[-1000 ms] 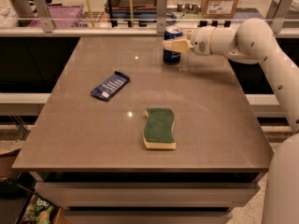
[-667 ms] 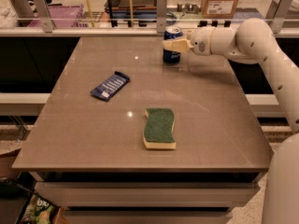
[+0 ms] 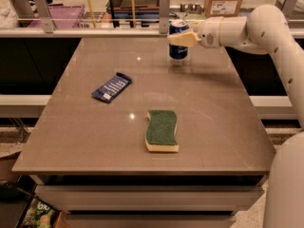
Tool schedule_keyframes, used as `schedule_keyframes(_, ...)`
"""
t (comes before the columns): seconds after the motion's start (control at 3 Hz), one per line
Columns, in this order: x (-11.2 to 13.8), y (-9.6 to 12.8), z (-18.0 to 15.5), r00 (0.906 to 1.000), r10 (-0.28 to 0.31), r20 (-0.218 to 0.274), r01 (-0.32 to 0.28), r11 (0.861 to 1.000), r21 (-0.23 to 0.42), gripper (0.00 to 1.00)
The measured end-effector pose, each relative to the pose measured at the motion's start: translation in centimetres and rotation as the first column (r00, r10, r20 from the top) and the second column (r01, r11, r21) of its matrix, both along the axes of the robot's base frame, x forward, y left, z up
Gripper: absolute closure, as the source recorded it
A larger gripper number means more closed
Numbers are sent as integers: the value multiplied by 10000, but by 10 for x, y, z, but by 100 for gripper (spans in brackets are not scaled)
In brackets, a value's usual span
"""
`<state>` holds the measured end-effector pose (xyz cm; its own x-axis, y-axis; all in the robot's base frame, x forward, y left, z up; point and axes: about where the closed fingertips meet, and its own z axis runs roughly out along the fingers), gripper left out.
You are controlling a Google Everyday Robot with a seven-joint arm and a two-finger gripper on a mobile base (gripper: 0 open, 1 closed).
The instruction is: Pick pepsi can
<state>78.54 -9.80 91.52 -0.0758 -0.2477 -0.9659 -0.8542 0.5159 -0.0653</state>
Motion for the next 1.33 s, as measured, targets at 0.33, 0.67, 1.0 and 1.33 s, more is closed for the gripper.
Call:
schedule_keyframes(0.33,-2,-8,17,9994,120,329,-117,9999,-120,100)
schedule_keyframes(0.67,-4,-13,32,9971,224,733,-214,9997,-147,100)
schedule_keyframes(1.0,-6,-14,45,9932,333,1112,-316,9994,-171,100)
schedule_keyframes(1.33,-8,-12,61,9888,419,1432,-372,9987,-351,100)
